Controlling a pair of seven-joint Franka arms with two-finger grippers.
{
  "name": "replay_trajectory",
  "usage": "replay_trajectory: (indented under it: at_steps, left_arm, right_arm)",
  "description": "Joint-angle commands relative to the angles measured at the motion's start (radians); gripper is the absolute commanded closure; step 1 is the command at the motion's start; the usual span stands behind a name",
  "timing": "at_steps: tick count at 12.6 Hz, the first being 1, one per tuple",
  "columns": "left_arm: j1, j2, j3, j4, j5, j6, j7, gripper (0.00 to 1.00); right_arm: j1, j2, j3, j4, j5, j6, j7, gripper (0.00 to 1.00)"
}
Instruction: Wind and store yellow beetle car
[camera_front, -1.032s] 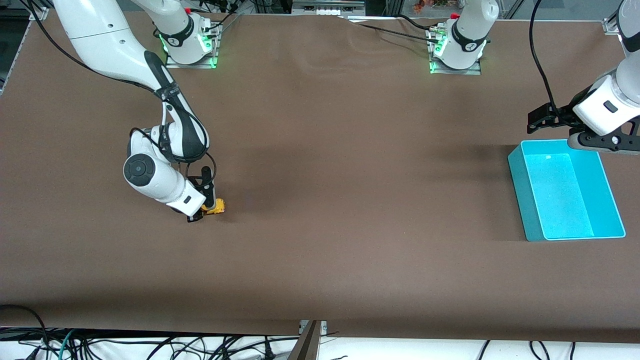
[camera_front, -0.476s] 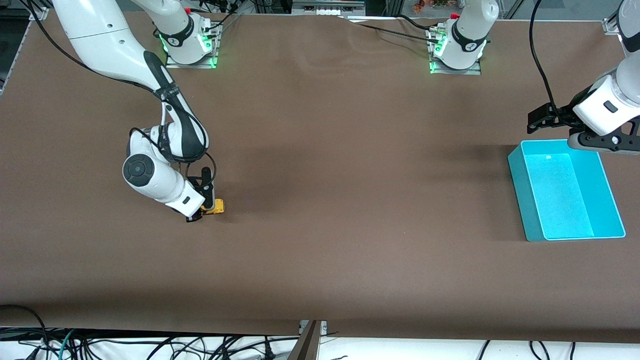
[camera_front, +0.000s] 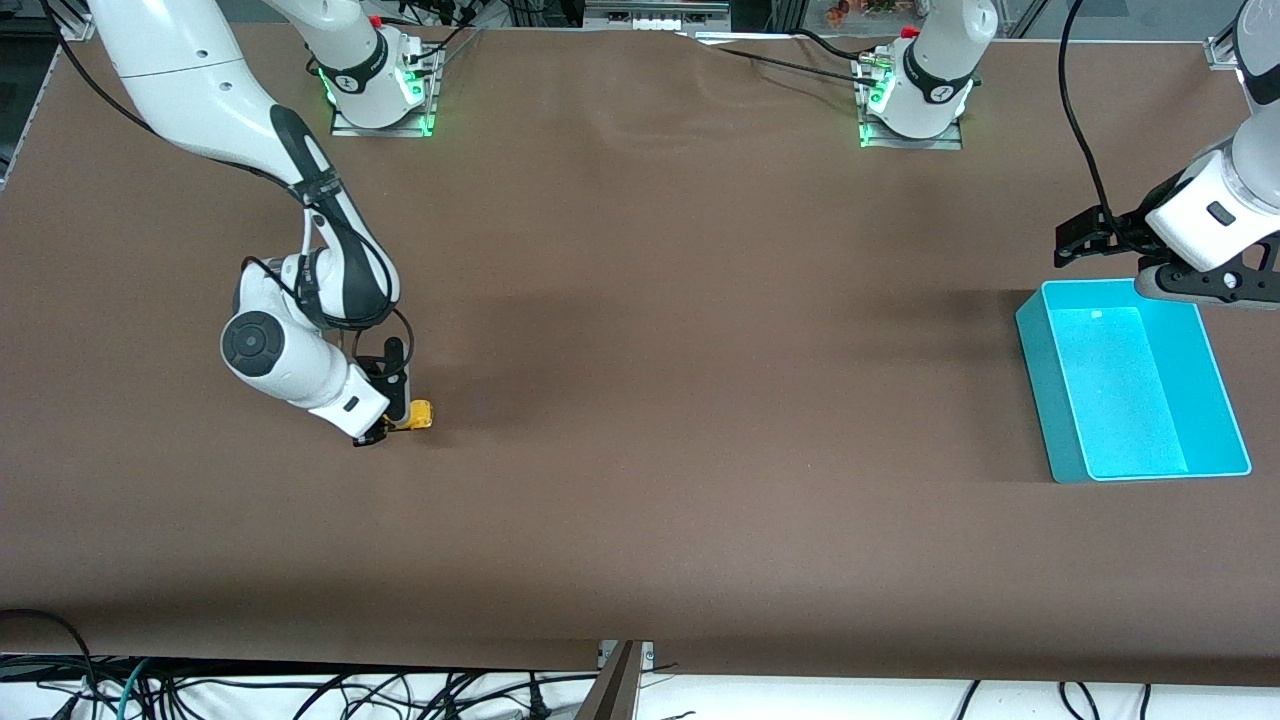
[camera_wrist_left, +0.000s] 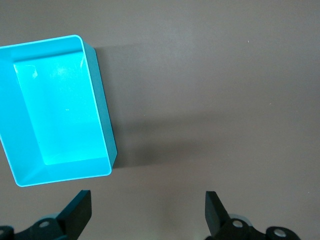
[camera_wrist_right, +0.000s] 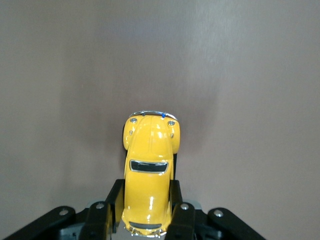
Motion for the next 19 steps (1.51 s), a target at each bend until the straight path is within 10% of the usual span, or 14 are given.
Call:
replay_trajectory:
  at_steps: [1,16,17,18,19]
  left_arm:
    - [0.004,-0.011,-0.002,-0.006,0.003,-0.007,0.004,0.0]
    - [0.004,-0.011,-0.002,-0.006,0.003,-0.007,0.004,0.0]
    - [0.004,-0.011,-0.002,-0.004,0.003,-0.005,0.004,0.0]
    - [0.004,-0.011,-0.002,-0.004,0.001,-0.005,0.004,0.0]
    - [0.004,-0.01,-0.002,-0.006,0.003,-0.005,0.004,0.0]
  right_arm:
    - [-0.034,-0.003,0.002,-0.038,0.012,0.004,-0.059,0.83]
    - [-0.17,-0.002,0.004,-0.038,0.011,0.004,-0.219,0.82]
    - [-0.174,-0.002,0.004,-0.038,0.011,0.002,-0.219,0.56]
    - [-0.174,-0.002,0.005,-0.034,0.011,0.005,-0.219,0.01]
    - [-0.172,-0.003,0.008,-0.032,0.015,0.005,-0.23,0.0]
